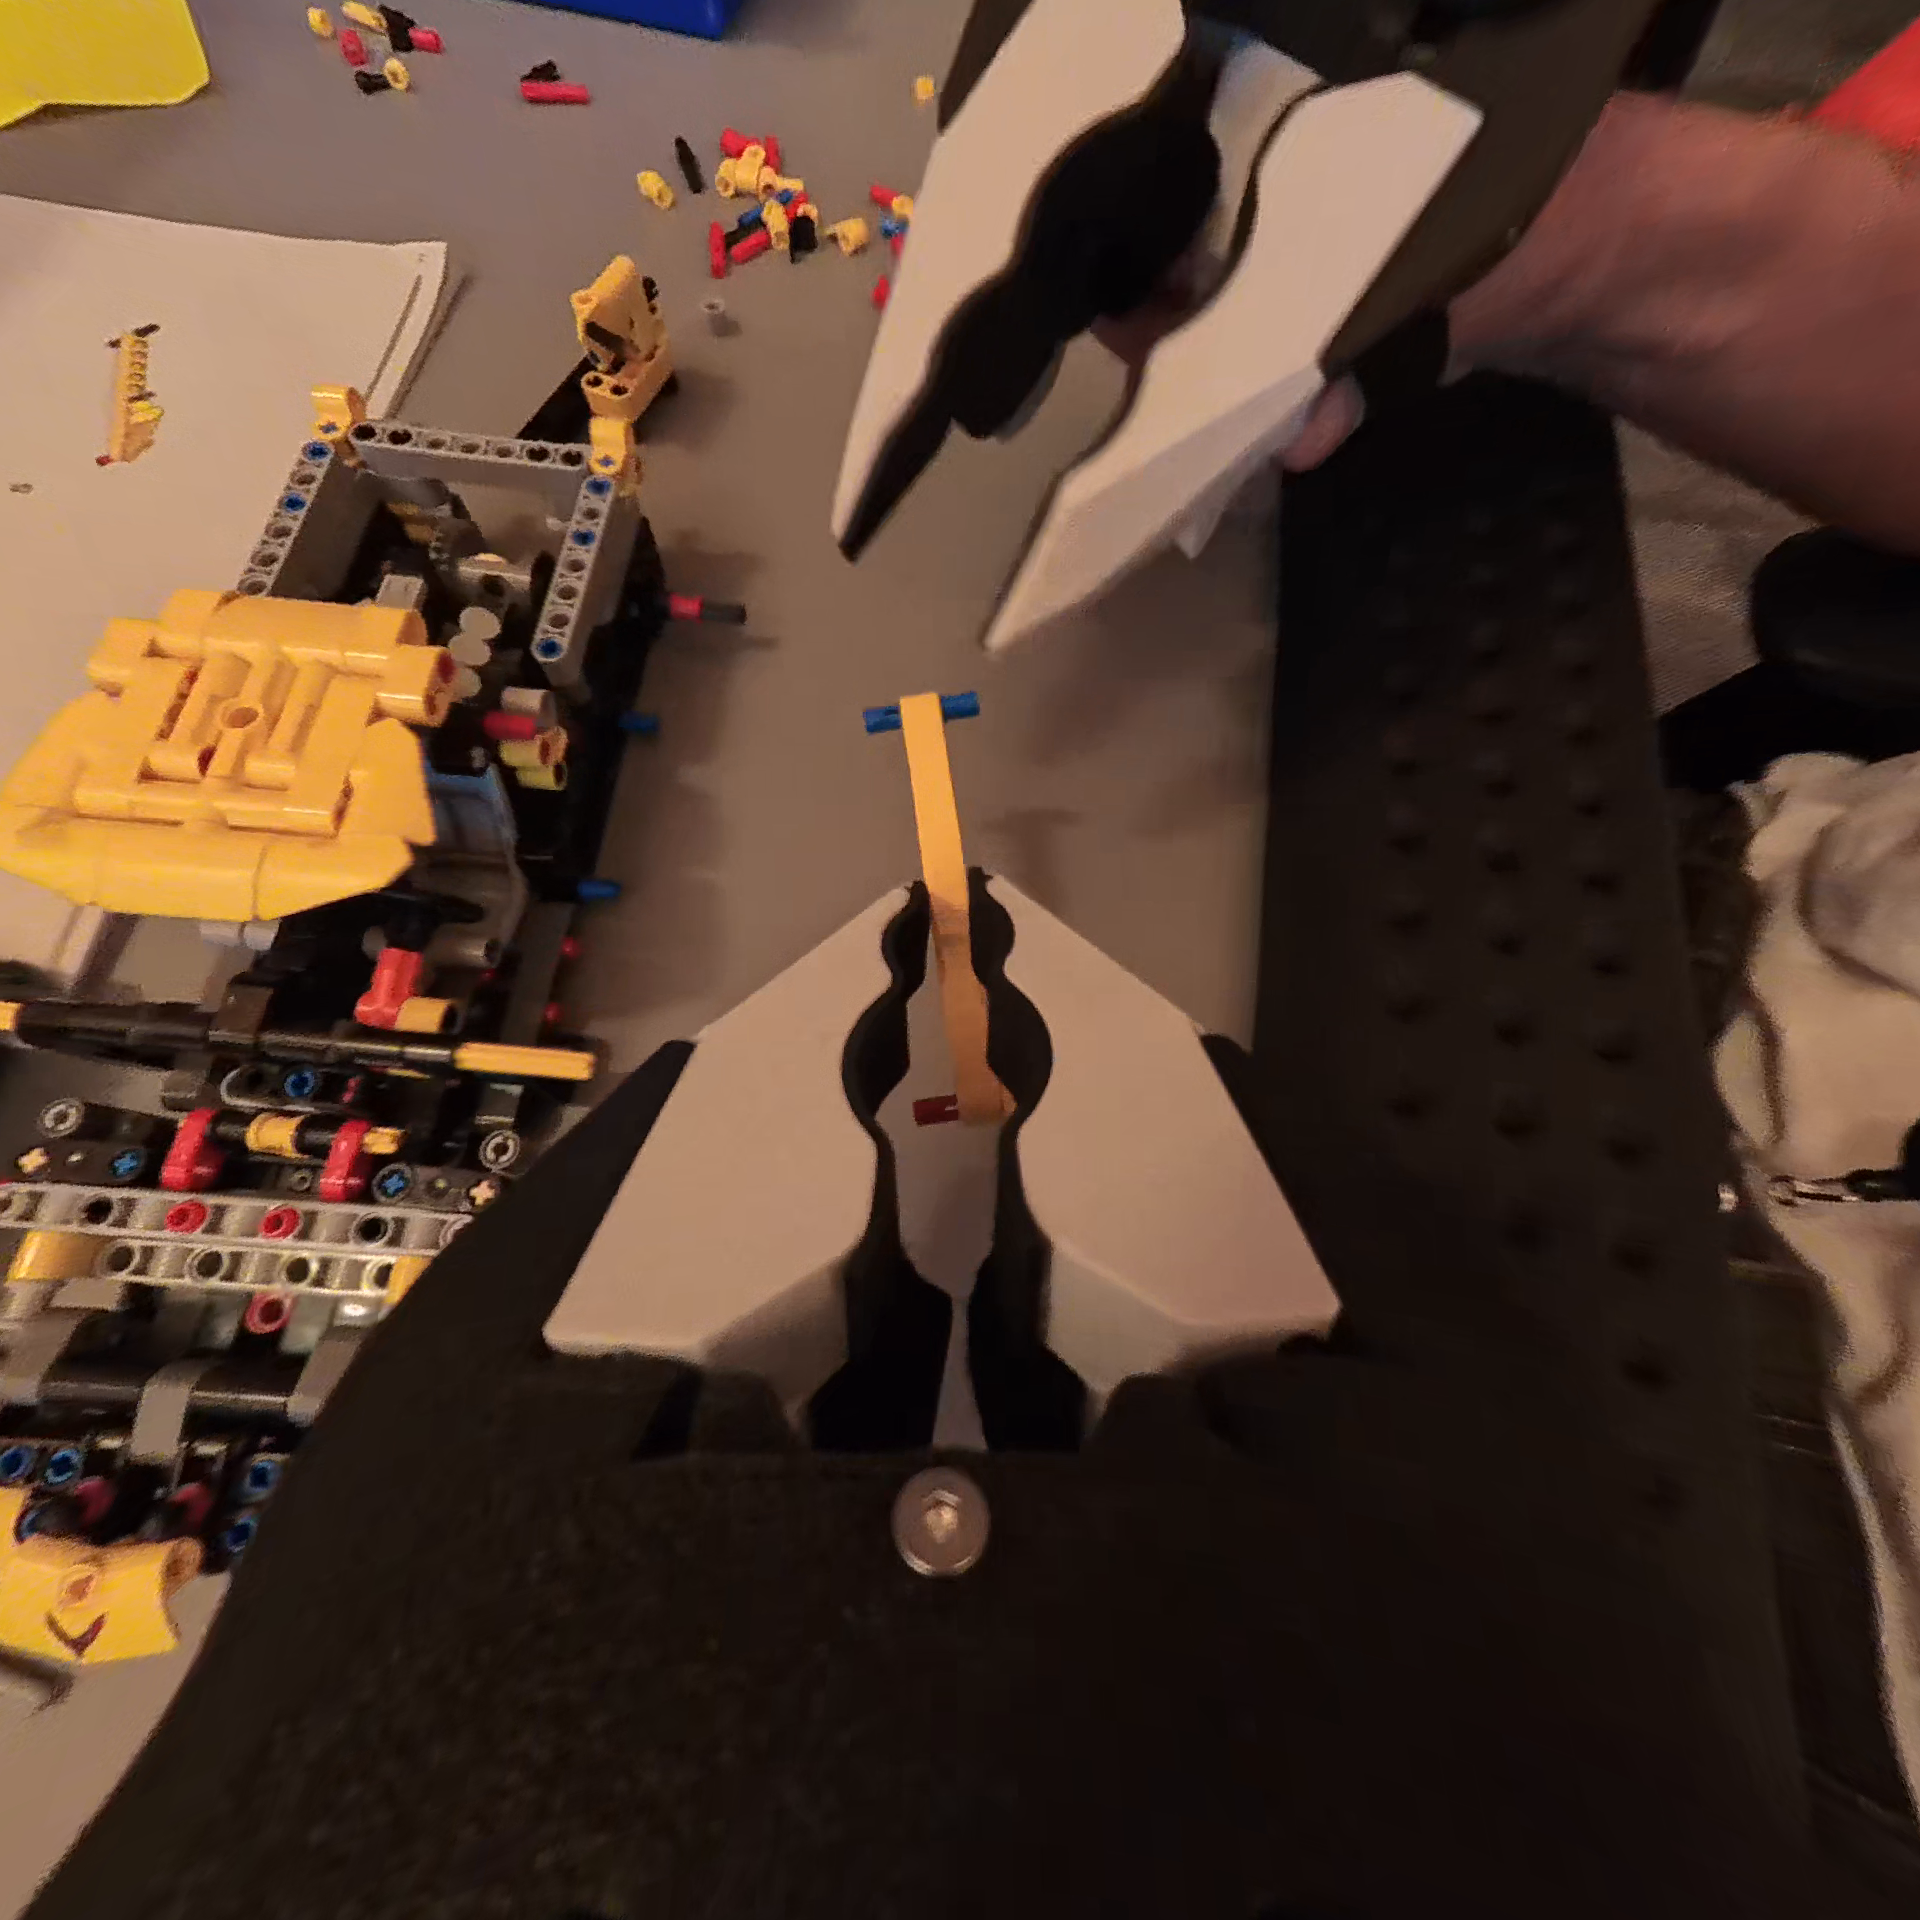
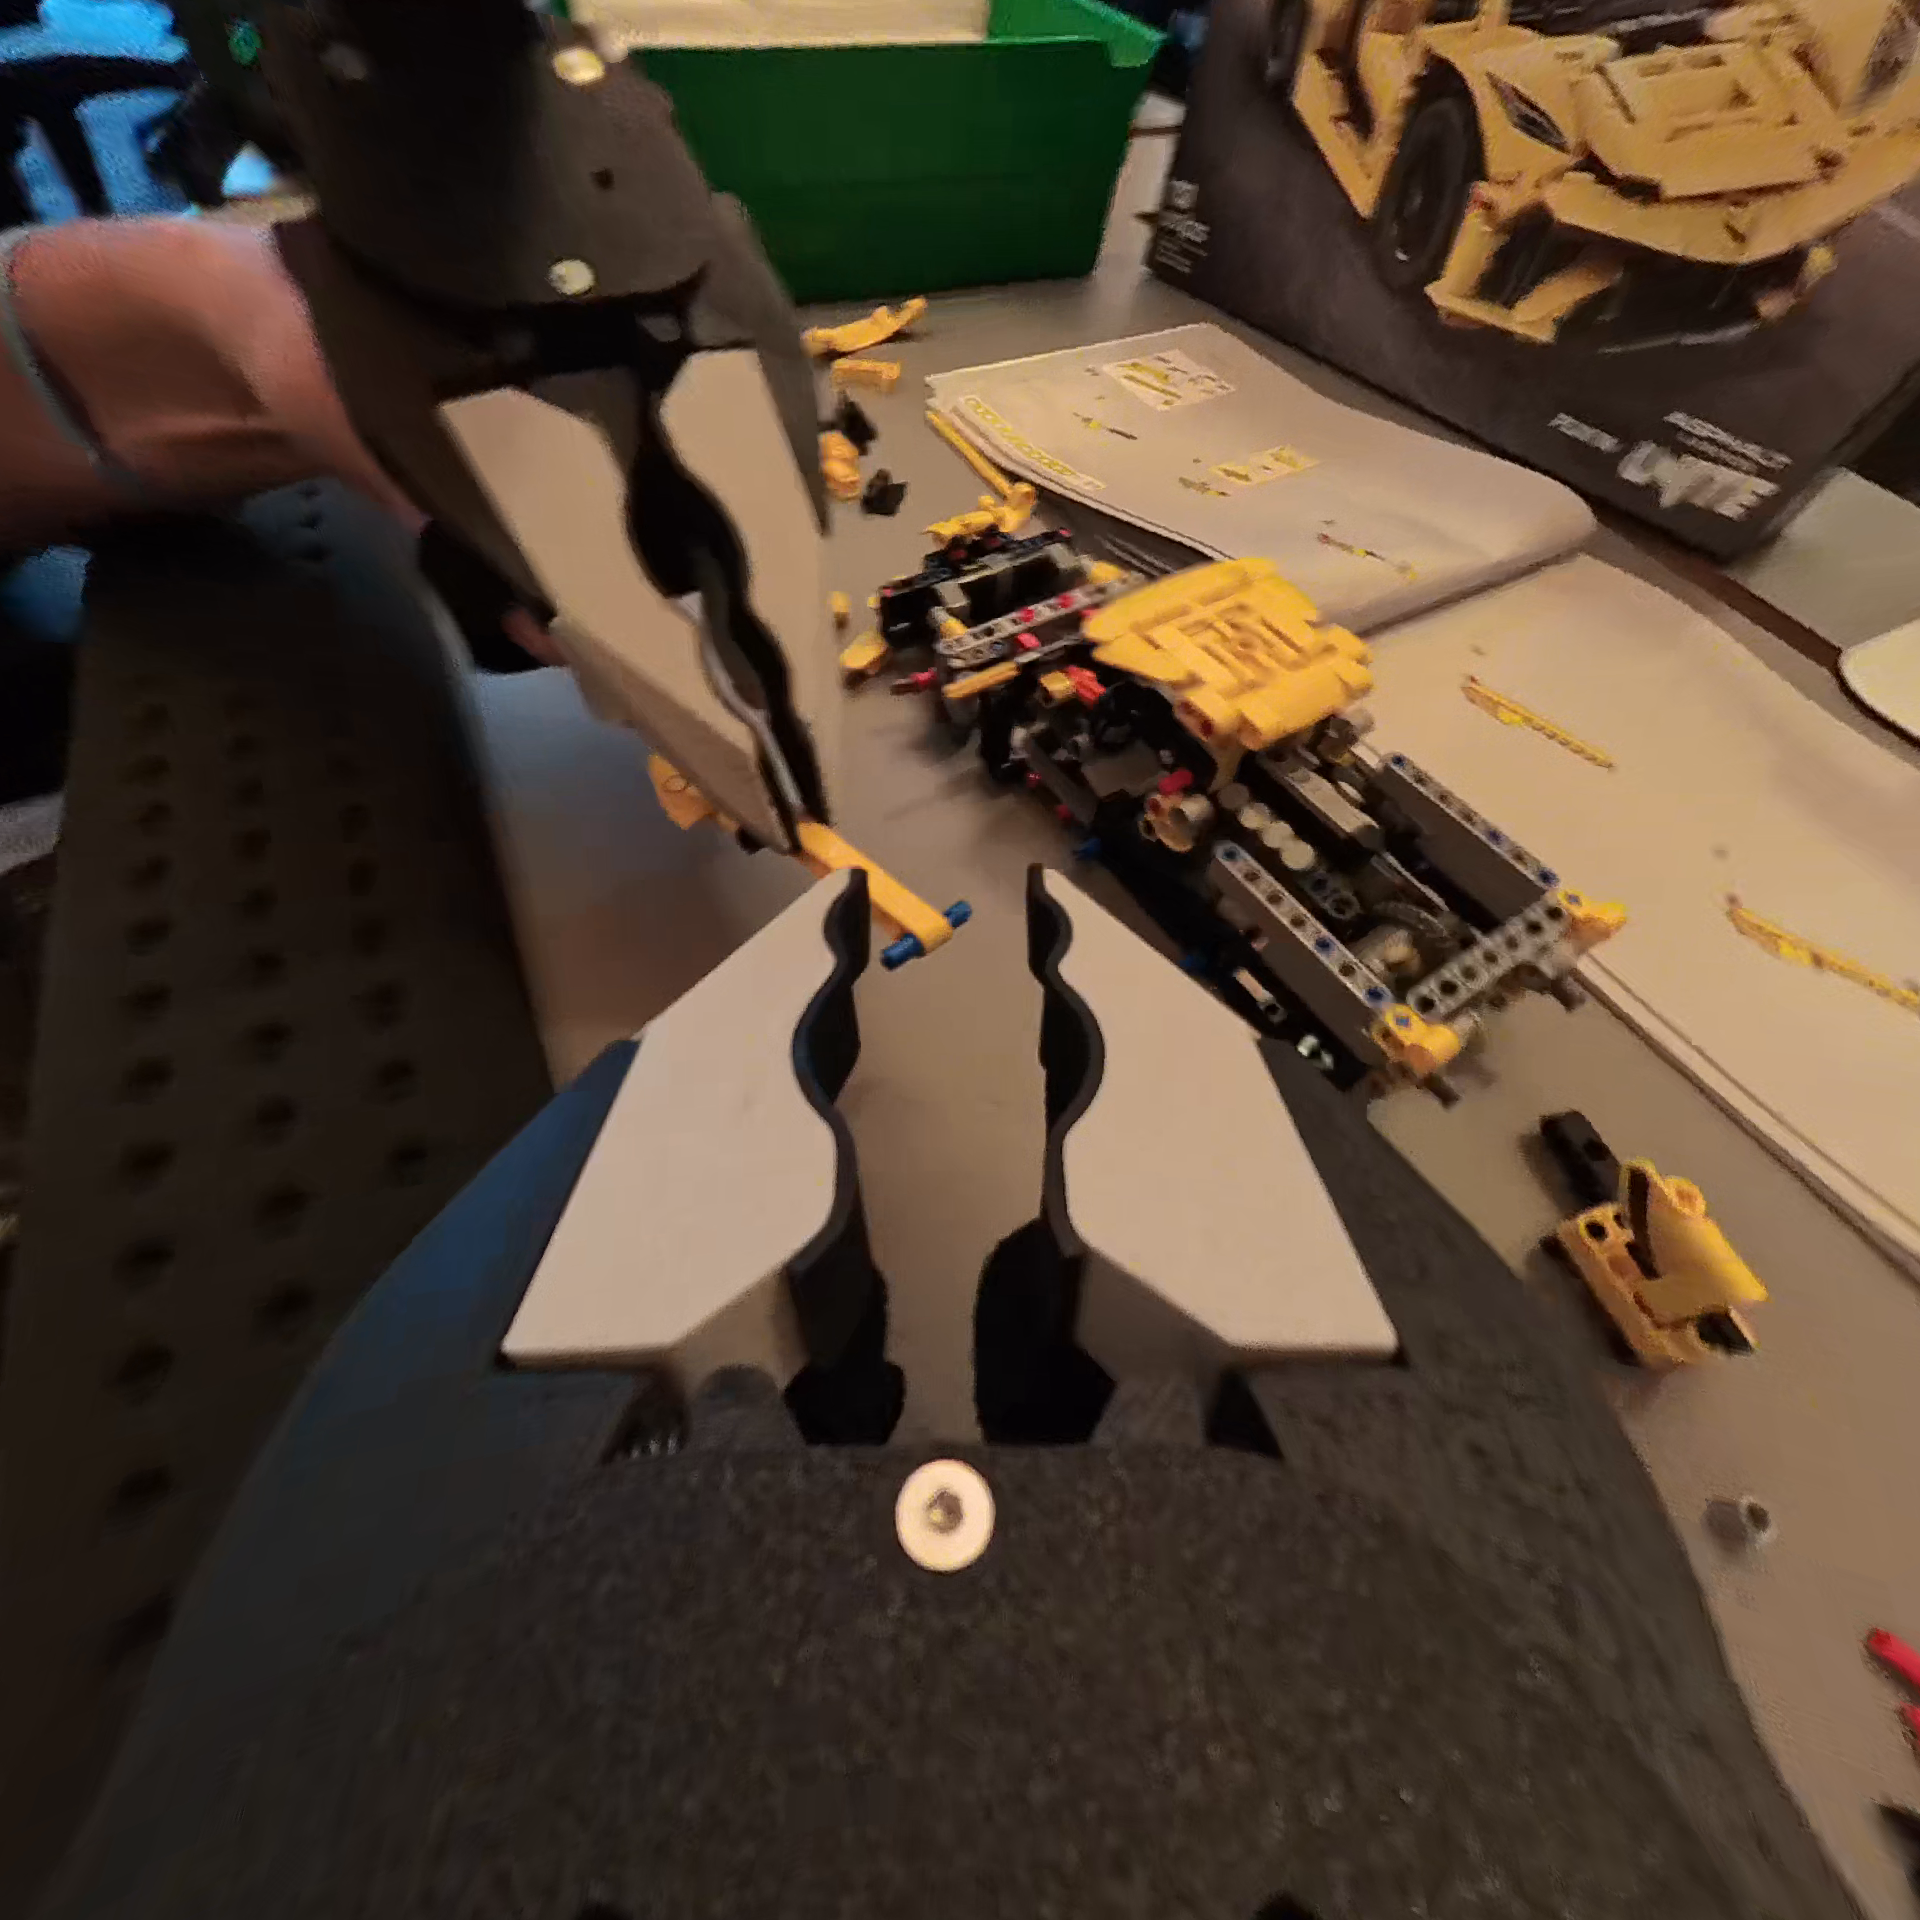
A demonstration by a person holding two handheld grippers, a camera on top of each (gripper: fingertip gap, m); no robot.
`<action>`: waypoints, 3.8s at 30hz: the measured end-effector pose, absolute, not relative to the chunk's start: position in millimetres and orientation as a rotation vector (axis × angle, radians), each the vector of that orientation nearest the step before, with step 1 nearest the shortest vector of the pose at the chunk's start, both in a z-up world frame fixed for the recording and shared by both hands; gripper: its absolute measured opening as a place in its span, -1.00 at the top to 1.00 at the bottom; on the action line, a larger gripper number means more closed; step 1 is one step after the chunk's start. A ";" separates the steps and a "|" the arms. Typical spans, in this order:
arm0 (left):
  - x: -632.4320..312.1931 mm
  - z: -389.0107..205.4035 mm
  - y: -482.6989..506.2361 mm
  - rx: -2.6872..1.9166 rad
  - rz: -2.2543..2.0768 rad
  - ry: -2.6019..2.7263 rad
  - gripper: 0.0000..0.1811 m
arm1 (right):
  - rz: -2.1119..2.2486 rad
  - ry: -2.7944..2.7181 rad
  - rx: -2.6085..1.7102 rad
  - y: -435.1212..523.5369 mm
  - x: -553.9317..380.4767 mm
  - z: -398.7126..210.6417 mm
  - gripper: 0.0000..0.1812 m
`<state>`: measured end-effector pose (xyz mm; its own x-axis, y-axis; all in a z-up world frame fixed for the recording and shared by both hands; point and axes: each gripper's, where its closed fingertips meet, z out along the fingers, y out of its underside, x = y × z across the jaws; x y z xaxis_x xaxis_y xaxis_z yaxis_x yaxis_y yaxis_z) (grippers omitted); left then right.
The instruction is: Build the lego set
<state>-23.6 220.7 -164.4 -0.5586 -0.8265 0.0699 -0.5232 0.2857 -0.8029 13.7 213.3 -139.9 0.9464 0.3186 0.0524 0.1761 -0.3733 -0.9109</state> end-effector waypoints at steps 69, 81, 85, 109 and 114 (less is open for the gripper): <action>190.3 -109.3 256.2 -0.972 -0.983 2.243 0.69 | -0.132 0.295 -1.889 193.7 141.9 -145.0 0.62; 270.0 -191.6 242.4 -0.940 -0.737 2.485 0.42 | 0.016 0.303 -1.848 196.7 136.9 -141.2 0.63; 270.3 -194.6 238.0 -0.952 -0.782 2.510 0.42 | 0.052 0.309 -1.836 196.5 135.5 -140.0 0.63; 275.6 -196.7 258.1 -1.057 -0.827 2.459 0.43 | -0.096 0.299 -2.235 211.9 230.4 -171.8 0.38; 276.7 -194.5 263.3 -1.072 -0.849 2.437 0.43 | -0.046 0.255 -2.353 237.0 242.9 -192.3 0.58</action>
